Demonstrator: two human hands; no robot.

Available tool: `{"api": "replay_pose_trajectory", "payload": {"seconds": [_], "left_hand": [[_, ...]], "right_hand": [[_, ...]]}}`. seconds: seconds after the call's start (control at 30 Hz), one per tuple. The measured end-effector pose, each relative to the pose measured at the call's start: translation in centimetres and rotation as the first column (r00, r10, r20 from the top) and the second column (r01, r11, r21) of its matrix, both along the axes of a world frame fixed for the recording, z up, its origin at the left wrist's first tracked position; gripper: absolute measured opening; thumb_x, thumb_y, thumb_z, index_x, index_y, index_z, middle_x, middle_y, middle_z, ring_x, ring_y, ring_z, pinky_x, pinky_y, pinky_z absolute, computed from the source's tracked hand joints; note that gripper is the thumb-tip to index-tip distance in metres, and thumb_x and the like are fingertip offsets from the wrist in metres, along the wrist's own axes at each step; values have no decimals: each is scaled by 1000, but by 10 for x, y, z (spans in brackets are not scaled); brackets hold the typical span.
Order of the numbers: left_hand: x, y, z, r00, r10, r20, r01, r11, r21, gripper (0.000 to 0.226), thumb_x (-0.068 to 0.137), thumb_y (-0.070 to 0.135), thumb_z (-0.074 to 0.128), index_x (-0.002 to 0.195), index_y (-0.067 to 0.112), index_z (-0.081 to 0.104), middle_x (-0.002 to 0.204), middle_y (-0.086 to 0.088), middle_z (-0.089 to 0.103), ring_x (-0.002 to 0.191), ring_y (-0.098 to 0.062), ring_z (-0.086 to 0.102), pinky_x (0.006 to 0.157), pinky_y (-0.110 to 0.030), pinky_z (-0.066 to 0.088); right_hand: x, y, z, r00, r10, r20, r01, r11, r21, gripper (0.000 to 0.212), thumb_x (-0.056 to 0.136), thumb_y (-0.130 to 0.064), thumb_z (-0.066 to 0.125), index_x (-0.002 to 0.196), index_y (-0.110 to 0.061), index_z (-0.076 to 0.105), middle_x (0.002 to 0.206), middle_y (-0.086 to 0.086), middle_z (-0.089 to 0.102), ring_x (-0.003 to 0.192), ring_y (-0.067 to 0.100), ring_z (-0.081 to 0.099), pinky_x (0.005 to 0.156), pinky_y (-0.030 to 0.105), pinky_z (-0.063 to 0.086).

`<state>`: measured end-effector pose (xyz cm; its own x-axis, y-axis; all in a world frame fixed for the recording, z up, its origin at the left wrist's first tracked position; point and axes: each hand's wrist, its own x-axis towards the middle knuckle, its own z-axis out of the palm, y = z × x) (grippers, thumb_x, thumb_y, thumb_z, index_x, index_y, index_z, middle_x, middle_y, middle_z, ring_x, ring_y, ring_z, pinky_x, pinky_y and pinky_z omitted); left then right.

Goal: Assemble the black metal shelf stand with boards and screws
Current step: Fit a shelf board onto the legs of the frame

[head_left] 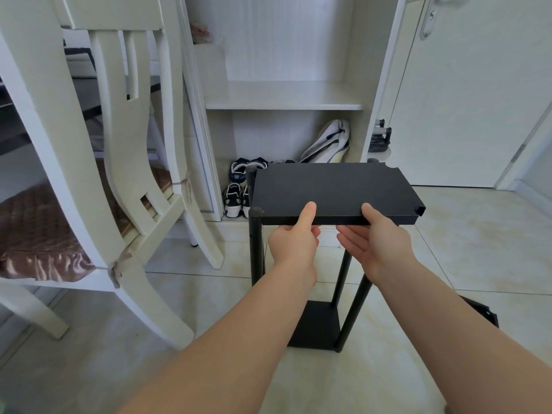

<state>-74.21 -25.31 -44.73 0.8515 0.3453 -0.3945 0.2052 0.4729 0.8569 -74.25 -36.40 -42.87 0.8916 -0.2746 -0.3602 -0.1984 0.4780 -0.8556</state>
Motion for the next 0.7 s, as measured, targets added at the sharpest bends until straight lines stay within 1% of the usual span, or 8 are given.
{"api": "replay_pose_trajectory", "payload": {"seconds": [0.17, 0.27, 0.47, 0.53, 0.63, 0.7], "left_hand": [[-5, -3, -3, 999, 38, -19, -39, 999, -19, 28, 83, 40, 79, 80, 16, 65, 69, 5, 70, 74, -12, 68, 78, -30, 58], [-7, -5, -4, 999, 51, -20, -51, 998, -29, 29, 83, 40, 79, 83, 14, 66, 64, 8, 69, 72, -11, 67, 77, -29, 58], [-11, -6, -2, 998, 61, -27, -62, 997, -39, 26, 83, 39, 79, 81, 17, 66, 57, 11, 67, 72, -11, 67, 75, -28, 57], [-11, -5, -2, 997, 70, -30, -71, 997, -30, 26, 83, 39, 79, 80, 17, 65, 59, 10, 68, 72, -11, 68, 75, -28, 58], [-8, -2, -1, 997, 75, -28, -75, 997, -18, 26, 83, 39, 79, 83, 17, 65, 71, 5, 70, 75, -12, 68, 79, -31, 58], [-5, 2, 0, 997, 69, -34, -70, 997, -25, 26, 83, 38, 79, 86, 16, 65, 76, 2, 71, 74, -12, 67, 80, -31, 58]], "right_hand": [[-1, 0, -1, 1000, -18, -5, 18, 1000, -17, 17, 97, -24, 68, 105, -10, 61, 94, 19, 73, 74, 24, 77, 63, 33, 63], [-1, 1, -2, 1000, -14, -8, 14, 1000, -19, 21, 97, -24, 67, 109, -9, 61, 92, 18, 74, 74, 25, 77, 63, 32, 63], [0, 0, -3, 1000, -3, -6, 3, 999, -39, 24, 98, -24, 65, 116, -8, 61, 92, 16, 75, 73, 24, 77, 61, 31, 63], [-1, 0, -3, 1000, 9, -3, -9, 999, -35, 26, 98, -24, 65, 117, -8, 61, 93, 17, 75, 74, 24, 77, 61, 32, 63], [-1, 1, -3, 999, 43, 10, -43, 999, -24, 28, 99, -24, 65, 120, -7, 60, 96, 18, 74, 77, 25, 77, 62, 32, 63], [1, 1, -2, 998, 65, 12, -65, 998, -11, 30, 98, -24, 66, 120, -6, 59, 98, 19, 74, 78, 25, 77, 64, 34, 63]]}}
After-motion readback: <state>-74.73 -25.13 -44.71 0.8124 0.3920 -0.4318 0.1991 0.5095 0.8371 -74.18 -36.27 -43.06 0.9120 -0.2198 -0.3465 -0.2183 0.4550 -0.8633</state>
